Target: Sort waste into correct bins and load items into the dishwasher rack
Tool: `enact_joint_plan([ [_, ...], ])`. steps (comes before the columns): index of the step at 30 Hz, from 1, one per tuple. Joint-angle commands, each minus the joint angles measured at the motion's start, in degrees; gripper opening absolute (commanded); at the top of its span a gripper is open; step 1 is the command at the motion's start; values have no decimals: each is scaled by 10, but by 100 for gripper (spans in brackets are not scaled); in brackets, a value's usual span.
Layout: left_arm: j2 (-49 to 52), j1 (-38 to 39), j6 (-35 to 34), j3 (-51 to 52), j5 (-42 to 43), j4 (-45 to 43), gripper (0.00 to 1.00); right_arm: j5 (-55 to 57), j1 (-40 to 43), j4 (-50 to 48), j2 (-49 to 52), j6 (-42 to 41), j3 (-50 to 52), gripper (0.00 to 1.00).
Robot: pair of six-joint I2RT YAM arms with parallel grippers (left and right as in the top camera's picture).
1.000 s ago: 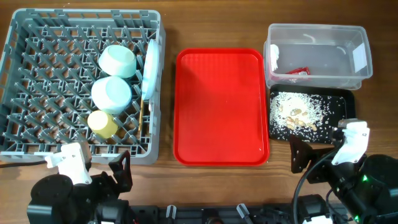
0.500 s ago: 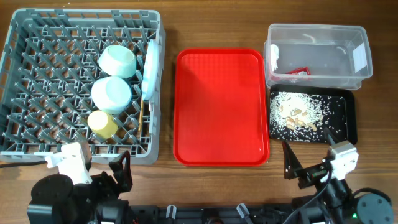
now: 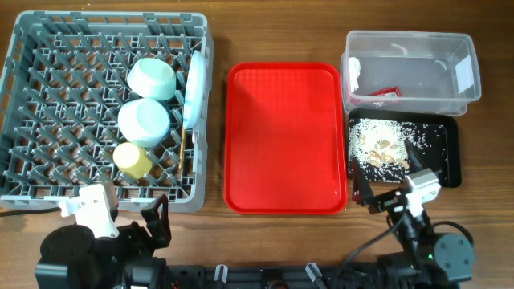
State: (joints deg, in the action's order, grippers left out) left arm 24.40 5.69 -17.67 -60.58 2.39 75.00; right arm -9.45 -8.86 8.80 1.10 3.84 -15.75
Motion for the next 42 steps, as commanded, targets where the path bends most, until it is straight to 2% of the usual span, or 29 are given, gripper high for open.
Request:
enact_joint_plan([
  [1, -3, 2, 9, 2, -8, -2, 100, -9, -3, -52, -9, 7, 49, 100],
  [10, -3, 2, 9, 2, -8, -2, 100, -11, -3, -195, -9, 42, 155, 100],
  [15, -3, 2, 9, 2, -8, -2, 100, -9, -3, -160, -9, 87, 155, 100],
  [19, -3, 2, 9, 2, -8, -2, 100, -8, -3, -94, -9, 64, 155, 100],
  [42, -3, 2, 9, 2, -8, -2, 100, 2, -3, -95, -9, 67, 155, 100],
])
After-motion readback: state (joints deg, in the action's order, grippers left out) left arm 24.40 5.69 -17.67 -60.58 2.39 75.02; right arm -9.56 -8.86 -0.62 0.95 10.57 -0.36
